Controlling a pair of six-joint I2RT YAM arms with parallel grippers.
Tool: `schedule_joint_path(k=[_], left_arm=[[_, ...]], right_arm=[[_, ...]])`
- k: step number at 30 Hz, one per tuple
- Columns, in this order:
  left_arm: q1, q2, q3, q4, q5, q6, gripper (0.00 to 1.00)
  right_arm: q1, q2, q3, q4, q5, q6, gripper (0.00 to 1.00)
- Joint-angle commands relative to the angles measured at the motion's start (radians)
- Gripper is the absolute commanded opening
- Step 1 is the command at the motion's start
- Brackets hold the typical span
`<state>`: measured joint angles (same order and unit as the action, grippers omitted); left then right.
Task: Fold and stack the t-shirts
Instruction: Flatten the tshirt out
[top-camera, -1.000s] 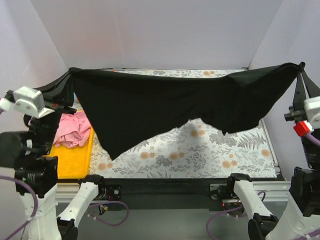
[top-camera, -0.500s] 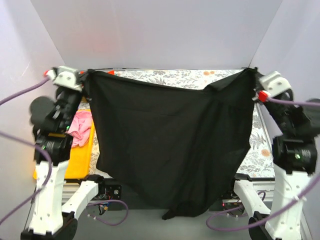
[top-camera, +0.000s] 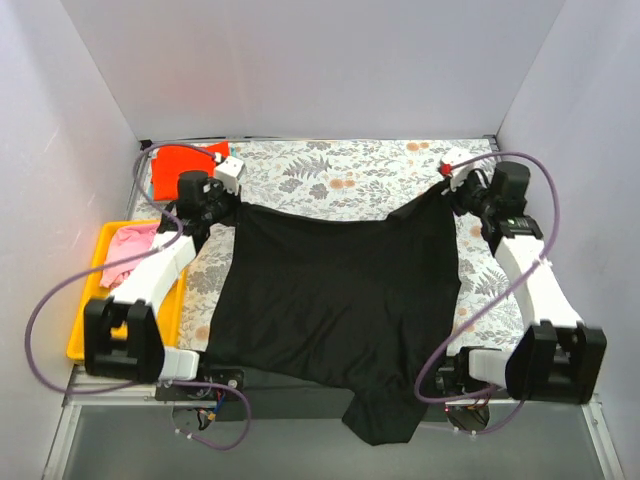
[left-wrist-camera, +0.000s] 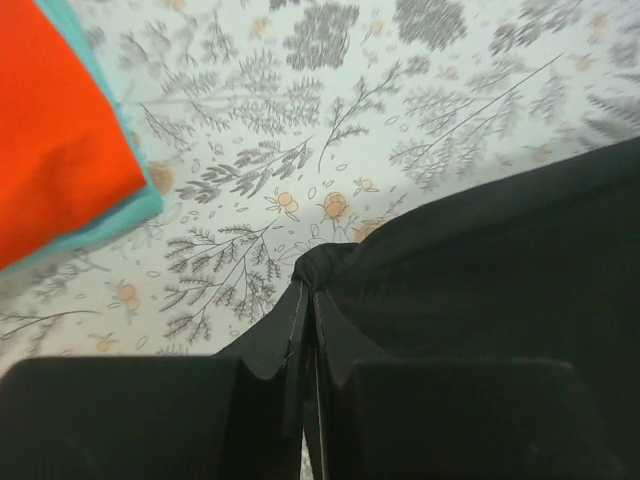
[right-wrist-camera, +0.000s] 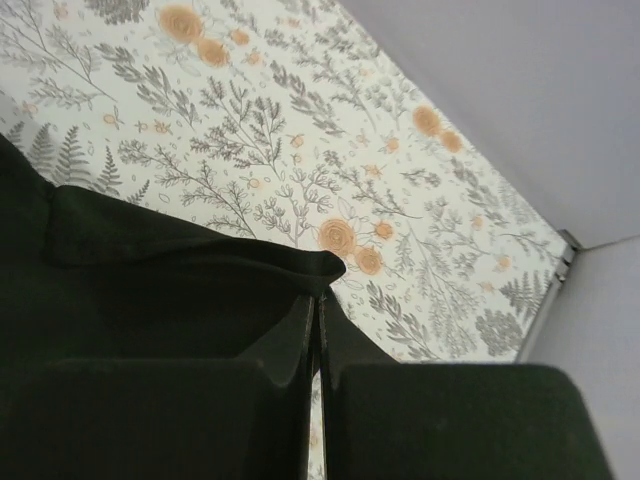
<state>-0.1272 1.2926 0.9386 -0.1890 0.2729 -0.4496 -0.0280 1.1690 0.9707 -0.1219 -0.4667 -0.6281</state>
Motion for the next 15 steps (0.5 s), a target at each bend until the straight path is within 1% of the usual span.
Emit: schedule_joint_path(k=[1,2,3,6,8,9,12,13,15], left_arm=[[0.005,0.178,0.052,0.132,0.028,0.020,0.00],[0.009,0.270,0.090,0.143,0.028,0.012,0.00],[0.014,0.315,0.116,0.152,0.034,0.006,0.00],[0.034,0.453,0.215,0.181,0.066,-0.020,0.00],[0.046,0.541,0.273,0.178,0.072,-0.027,0.00],[0.047,0.566,0.316,0.175,0.071,-0.034,0.00],[0.064,0.637,0.382,0.174,0.078,-0.040,0.00],[0.067,0.651,0.393,0.174,0.080,-0.037,0.00],[0.070,0.682,0.419,0.177,0.077,-0.029,0.00]], right_arm=[[0.025,0.164,0.023,0.183,0.037,-0.067,0.01],[0.025,0.202,0.039,0.189,0.043,-0.070,0.01],[0.051,0.277,0.078,0.202,0.051,-0.065,0.01],[0.059,0.407,0.170,0.203,0.077,-0.067,0.01],[0.066,0.466,0.219,0.205,0.094,-0.073,0.01],[0.071,0.519,0.268,0.205,0.114,-0.079,0.01],[0.083,0.616,0.345,0.203,0.137,-0.079,0.01],[0.086,0.639,0.402,0.199,0.152,-0.079,0.01],[0.100,0.701,0.456,0.186,0.171,-0.084,0.01]])
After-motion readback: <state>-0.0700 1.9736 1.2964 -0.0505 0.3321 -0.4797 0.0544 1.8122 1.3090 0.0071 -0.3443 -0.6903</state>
